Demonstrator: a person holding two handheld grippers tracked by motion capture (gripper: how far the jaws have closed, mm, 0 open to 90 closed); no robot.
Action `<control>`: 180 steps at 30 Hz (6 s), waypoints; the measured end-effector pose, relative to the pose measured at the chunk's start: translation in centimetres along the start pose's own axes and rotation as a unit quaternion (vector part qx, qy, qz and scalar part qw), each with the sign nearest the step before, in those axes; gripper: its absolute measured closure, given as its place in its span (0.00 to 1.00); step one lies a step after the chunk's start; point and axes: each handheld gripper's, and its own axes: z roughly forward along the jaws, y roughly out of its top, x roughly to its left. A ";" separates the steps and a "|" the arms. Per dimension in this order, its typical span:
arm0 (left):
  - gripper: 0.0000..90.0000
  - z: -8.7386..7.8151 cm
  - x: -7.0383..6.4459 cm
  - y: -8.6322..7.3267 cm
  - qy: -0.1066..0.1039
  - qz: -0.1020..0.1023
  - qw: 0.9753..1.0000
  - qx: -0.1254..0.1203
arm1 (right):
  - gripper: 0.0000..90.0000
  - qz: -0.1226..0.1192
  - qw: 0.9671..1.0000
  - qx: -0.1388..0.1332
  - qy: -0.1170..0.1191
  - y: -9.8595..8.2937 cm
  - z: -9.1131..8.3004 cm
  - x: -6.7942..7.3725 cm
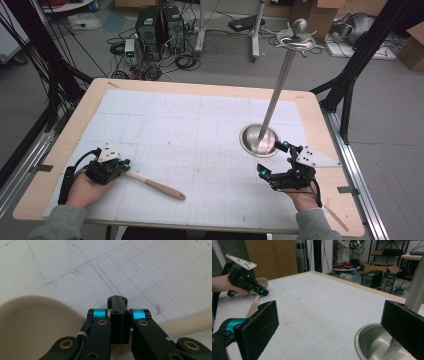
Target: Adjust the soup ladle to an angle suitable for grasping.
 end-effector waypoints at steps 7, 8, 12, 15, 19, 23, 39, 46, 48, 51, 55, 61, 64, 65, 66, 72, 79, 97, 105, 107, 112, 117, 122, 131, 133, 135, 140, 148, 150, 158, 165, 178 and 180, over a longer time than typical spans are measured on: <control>1.00 -0.8 -0.5 -0.3 0.019 -0.008 1.000 0.018 | 0.00 0.004 1.000 0.000 0.001 0.0 0.0 -0.1; 1.00 -0.9 -0.5 -0.4 0.017 -0.008 1.000 0.017 | 0.00 0.002 1.000 -0.001 0.001 0.0 0.0 -0.1; 1.00 -1.5 -0.4 -0.9 0.008 -0.024 1.000 0.015 | 0.00 0.003 1.000 -0.002 -0.001 0.0 -0.1 -0.1; 1.00 -2.2 -0.7 -1.5 0.011 -0.026 0.999 0.018 | 0.00 0.003 1.000 -0.001 0.000 0.0 -0.1 -0.1; 1.00 -3.2 -1.1 -2.2 0.016 -0.036 0.999 0.023 | 0.00 0.003 1.000 -0.002 -0.001 0.0 0.0 -0.1; 1.00 -3.6 -1.6 -2.6 0.028 -0.041 0.998 0.027 | 0.00 0.001 1.000 -0.001 -0.002 0.0 0.0 -0.1; 1.00 -4.8 -4.2 -1.1 -0.037 -0.005 0.996 -0.083 | 0.00 0.001 1.000 0.003 -0.001 0.0 0.2 -0.1; 1.00 -4.4 -8.6 0.6 -0.121 0.025 0.988 -0.097 | 0.00 0.000 1.000 0.005 0.001 0.0 0.2 0.0; 1.00 -4.2 -10.0 0.9 -0.141 0.043 0.984 -0.097 | 0.00 0.000 1.000 0.005 0.000 0.0 0.2 0.0; 1.00 -3.8 -11.8 1.3 -0.160 0.073 0.980 -0.096 | 0.00 -0.002 1.000 0.003 0.000 0.0 0.2 0.0; 1.00 -3.1 -13.3 1.4 -0.177 0.095 0.976 -0.089 | 0.00 -0.002 1.000 0.003 0.000 0.0 0.2 0.0; 1.00 -2.2 -14.8 1.4 -0.198 0.120 0.970 -0.080 | 0.00 0.000 1.000 0.003 -0.001 0.0 0.1 0.0; 1.00 -1.7 -15.2 1.5 -0.200 0.126 0.969 -0.074 | 0.00 -0.001 1.000 0.004 -0.001 0.0 0.1 0.0; 1.00 -1.5 -15.3 1.5 -0.201 0.127 0.969 -0.072 | 0.00 -0.001 1.000 0.004 0.001 0.0 0.2 0.1; 1.00 -1.3 -15.4 1.6 -0.201 0.129 0.968 -0.072 | 0.00 -0.002 1.000 0.004 0.001 0.0 0.2 0.1; 1.00 -0.2 -16.0 2.0 -0.212 0.135 0.966 -0.061 | 0.00 -0.002 1.000 0.002 -0.001 0.0 0.2 0.0; 1.00 0.5 -16.2 1.9 -0.217 0.139 0.965 -0.046 | 0.00 0.001 1.000 0.002 0.001 0.0 0.1 0.0; 1.00 1.3 -15.2 2.1 -0.194 0.132 0.970 -0.064 | 0.00 0.001 1.000 0.000 0.000 0.0 -0.1 0.0; 1.00 1.9 -14.5 2.5 -0.181 0.123 0.974 -0.066 | 0.00 0.001 1.000 0.002 -0.001 0.0 -0.1 0.0; 1.00 2.1 -14.4 2.6 -0.176 0.119 0.975 -0.066 | 0.00 0.000 1.000 0.002 -0.001 0.0 -0.1 0.0; 1.00 2.5 -14.0 2.9 -0.171 0.111 0.976 -0.069 | 0.00 0.000 1.000 0.002 -0.001 0.0 0.0 0.0; 1.00 2.9 -13.7 3.3 -0.165 0.107 0.978 -0.067 | 0.00 -0.001 1.000 0.002 0.000 0.0 0.0 0.0; 1.00 3.4 -13.3 3.7 -0.160 0.104 0.979 -0.068 | 0.00 0.000 1.000 0.002 0.000 0.0 0.0 0.0; 1.00 4.1 -12.6 4.3 -0.153 0.102 0.981 -0.067 | 0.00 -0.001 1.000 0.000 0.000 0.0 0.0 0.0; 1.00 4.3 -12.5 4.5 -0.151 0.101 0.981 -0.065 | 0.00 -0.001 1.000 0.001 0.000 0.0 0.0 0.0; 1.00 4.4 -12.3 4.6 -0.150 0.099 0.982 -0.066 | 0.00 -0.001 1.000 0.001 0.000 0.0 0.0 0.0; 1.00 4.8 -12.0 4.8 -0.139 0.091 0.984 -0.067 | 0.00 -0.001 1.000 0.001 0.000 0.0 0.0 0.0; 1.00 5.2 -11.2 5.1 -0.122 0.071 0.988 -0.065 | 0.00 -0.001 1.000 -0.001 -0.001 0.0 -0.1 0.0; 1.00 5.3 -11.0 5.2 -0.117 0.065 0.989 -0.065 | 0.00 -0.001 1.000 -0.001 0.000 0.0 -0.1 0.0; 1.00 5.6 -10.4 5.5 -0.092 0.049 0.993 -0.064 | 0.00 -0.001 1.000 0.000 0.000 0.0 -0.1 0.0; 1.00 5.9 -10.0 5.7 -0.071 0.040 0.995 -0.062 | 0.00 -0.002 1.000 0.000 0.002 0.0 0.1 0.0; 1.00 5.6 -9.9 5.7 -0.051 0.040 0.995 -0.070 | 0.00 0.000 1.000 -0.001 0.003 0.0 0.1 -0.2; 1.00 5.3 -9.9 5.7 -0.058 0.039 0.995 -0.073 | 0.00 0.001 1.000 -0.002 -0.001 0.0 0.0 -0.2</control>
